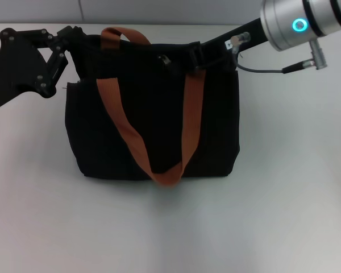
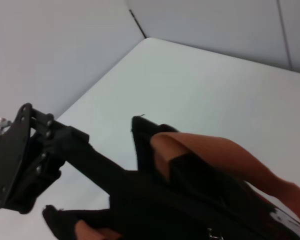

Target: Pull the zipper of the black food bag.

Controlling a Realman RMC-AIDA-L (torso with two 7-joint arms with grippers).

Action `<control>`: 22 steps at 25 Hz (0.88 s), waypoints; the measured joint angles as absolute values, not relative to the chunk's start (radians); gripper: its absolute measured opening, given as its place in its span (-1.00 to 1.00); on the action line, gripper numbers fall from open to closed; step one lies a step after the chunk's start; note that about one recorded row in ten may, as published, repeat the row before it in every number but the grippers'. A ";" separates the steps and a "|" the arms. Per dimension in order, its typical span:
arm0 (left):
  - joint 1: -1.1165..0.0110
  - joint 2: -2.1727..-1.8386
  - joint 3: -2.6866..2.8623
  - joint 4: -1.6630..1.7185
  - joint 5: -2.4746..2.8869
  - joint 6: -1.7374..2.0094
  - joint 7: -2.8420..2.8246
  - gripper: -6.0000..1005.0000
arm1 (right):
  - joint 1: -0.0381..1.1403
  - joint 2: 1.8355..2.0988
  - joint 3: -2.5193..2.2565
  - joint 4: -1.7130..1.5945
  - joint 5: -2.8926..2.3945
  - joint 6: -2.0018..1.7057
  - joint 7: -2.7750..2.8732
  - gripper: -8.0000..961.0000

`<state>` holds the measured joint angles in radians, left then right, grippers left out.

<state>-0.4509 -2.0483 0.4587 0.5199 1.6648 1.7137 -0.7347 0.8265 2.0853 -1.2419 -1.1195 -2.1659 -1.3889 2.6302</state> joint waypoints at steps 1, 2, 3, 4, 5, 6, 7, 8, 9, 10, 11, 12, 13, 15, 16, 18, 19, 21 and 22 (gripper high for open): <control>-0.451 -2.048 0.459 0.520 1.665 1.713 -0.735 -0.76 | 0.816 2.085 -1.241 -1.137 -2.173 -1.393 2.636 -0.98; -0.451 -2.048 0.458 0.520 1.664 1.713 -0.735 -0.76 | 0.805 2.085 -1.239 -1.153 -2.183 -1.398 2.642 -0.98; -0.451 -2.048 0.459 0.520 1.664 1.713 -0.735 -0.76 | 0.795 2.085 -1.239 -1.169 -2.189 -1.401 2.647 -0.98; -0.451 -2.048 0.459 0.520 1.664 1.712 -0.735 -0.76 | 0.787 2.085 -1.238 -1.181 -2.193 -1.403 2.650 -0.98; -0.451 -2.048 0.458 0.520 1.664 1.712 -0.735 -0.76 | 0.777 2.085 -1.237 -1.191 -2.196 -1.406 2.653 -0.98; -0.451 -2.048 0.458 0.520 1.664 1.712 -0.735 -0.75 | 0.768 2.084 -1.235 -1.202 -2.197 -1.409 2.656 -0.98; -0.451 -2.048 0.458 0.520 1.664 1.712 -0.735 -0.75 | 0.762 2.084 -1.234 -1.208 -2.197 -1.411 2.657 -0.98; -0.451 -2.048 0.458 0.520 1.663 1.712 -0.735 -0.75 | 0.754 2.083 -1.232 -1.218 -2.198 -1.414 2.660 -0.98; -0.451 -2.048 0.458 0.520 1.663 1.711 -0.735 -0.75 | 0.747 2.083 -1.231 -1.229 -2.199 -1.415 2.662 -0.98; -0.451 -2.048 0.458 0.520 1.663 1.709 -0.735 -0.75 | 0.740 2.083 -1.230 -1.239 -2.203 -1.417 2.664 -0.98; -0.451 -2.048 0.458 0.520 1.663 1.707 -0.735 -0.75 | 0.734 2.083 -1.228 -1.248 -2.207 -1.420 2.664 -0.98; -0.451 -2.048 0.458 0.520 1.663 1.705 -0.735 -0.75 | 0.729 2.083 -1.224 -1.257 -2.212 -1.423 2.665 -0.98; -0.451 -2.048 0.459 0.520 1.662 1.703 -0.735 -0.75 | 0.718 2.083 -1.212 -1.268 -2.216 -1.433 2.666 -0.98; -0.451 -2.048 0.459 0.520 1.662 1.703 -0.735 -0.74 | 0.707 2.084 -1.199 -1.277 -2.218 -1.440 2.666 -0.98; -0.451 -2.048 0.459 0.520 1.663 1.703 -0.735 -0.74 | 0.702 2.084 -1.195 -1.281 -2.217 -1.442 2.666 -0.98; -0.451 -2.048 0.459 0.520 1.662 1.703 -0.735 -0.74 | 0.688 2.086 -1.191 -1.301 -2.214 -1.446 2.666 -0.98; -0.451 -2.048 0.459 0.520 1.662 1.703 -0.735 -0.74 | 0.688 2.086 -1.191 -1.301 -2.214 -1.446 2.666 -0.98; -0.451 -2.048 0.459 0.520 1.661 1.702 -0.735 -0.74 | 0.675 2.087 -1.190 -1.323 -2.208 -1.452 2.666 -0.98; -0.451 -2.048 0.459 0.520 1.661 1.702 -0.735 -0.73 | 0.668 2.088 -1.190 -1.333 -2.199 -1.455 2.666 -0.98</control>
<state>-0.4510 -2.0477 0.4586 0.5201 1.6610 1.7024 -0.7348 0.6677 2.0875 -1.1902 -1.3328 -2.1992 -1.4546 2.6663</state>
